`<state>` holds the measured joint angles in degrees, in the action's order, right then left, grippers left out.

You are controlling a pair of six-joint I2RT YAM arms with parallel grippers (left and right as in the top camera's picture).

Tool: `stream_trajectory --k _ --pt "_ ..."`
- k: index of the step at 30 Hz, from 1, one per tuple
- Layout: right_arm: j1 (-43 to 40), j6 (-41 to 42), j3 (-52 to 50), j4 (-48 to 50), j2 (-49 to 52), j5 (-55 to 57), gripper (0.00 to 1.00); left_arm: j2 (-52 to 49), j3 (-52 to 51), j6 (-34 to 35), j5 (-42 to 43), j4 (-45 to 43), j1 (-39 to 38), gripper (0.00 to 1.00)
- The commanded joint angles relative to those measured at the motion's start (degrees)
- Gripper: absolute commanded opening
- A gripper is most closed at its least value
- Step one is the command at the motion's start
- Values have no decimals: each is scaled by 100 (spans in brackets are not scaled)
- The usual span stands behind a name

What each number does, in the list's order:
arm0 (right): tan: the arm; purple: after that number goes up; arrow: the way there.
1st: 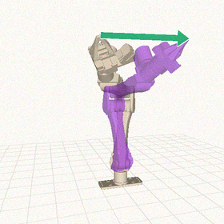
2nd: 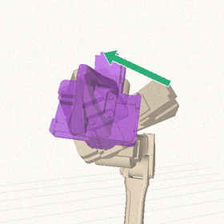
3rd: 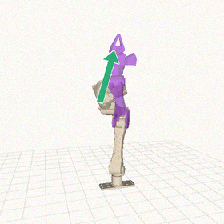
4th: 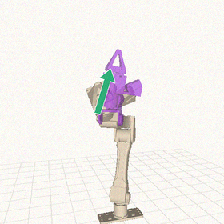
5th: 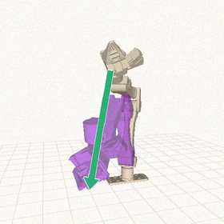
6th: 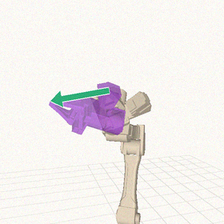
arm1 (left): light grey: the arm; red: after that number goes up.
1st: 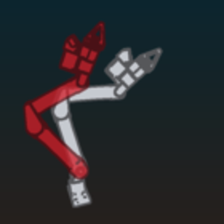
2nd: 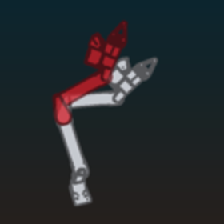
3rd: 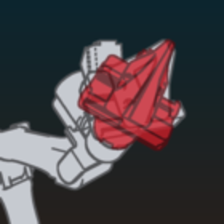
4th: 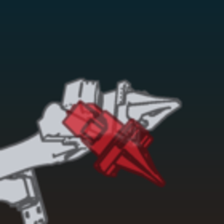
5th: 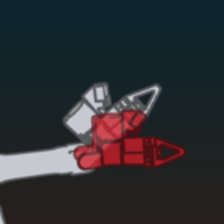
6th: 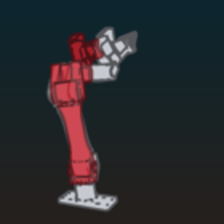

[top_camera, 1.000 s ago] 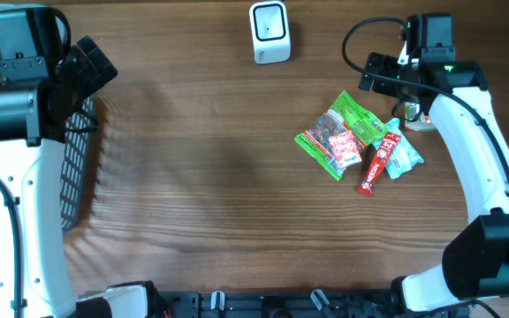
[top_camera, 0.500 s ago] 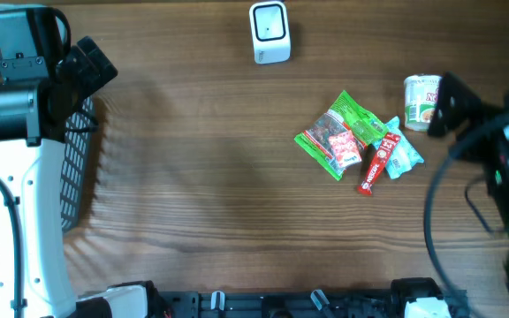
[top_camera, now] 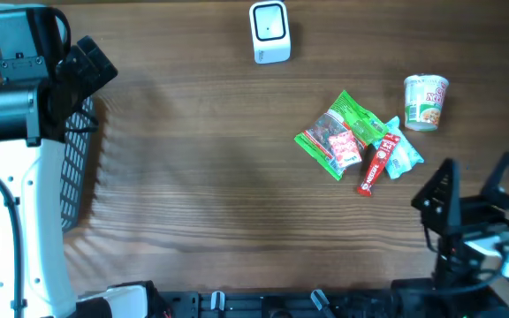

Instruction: Scan the item barcode

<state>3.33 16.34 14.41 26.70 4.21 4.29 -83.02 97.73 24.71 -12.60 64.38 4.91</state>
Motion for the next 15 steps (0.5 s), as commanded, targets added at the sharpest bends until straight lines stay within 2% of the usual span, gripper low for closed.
stream_trajectory --k 1,4,8,10,14,15 --pt "35 39 -796 131 -330 15 100 15 59 -48 -52 -7 24 100" --pt "13 15 -1292 214 -400 11 100 15 59 -48 -52 -7 24 100" --pt "13 -9 -1414 -1058 -402 -9 100 15 59 -48 -55 -7 24 100" --pt "13 -621 -1414 -1480 -402 -142 100 15 59 -48 -52 -7 24 100" --pt "13 -1003 -1414 -2612 -402 -151 100 15 59 -48 -52 -7 24 100" --pt "13 -1261 -1414 -2616 -402 -332 100 15 59 -48 -52 -7 24 100"
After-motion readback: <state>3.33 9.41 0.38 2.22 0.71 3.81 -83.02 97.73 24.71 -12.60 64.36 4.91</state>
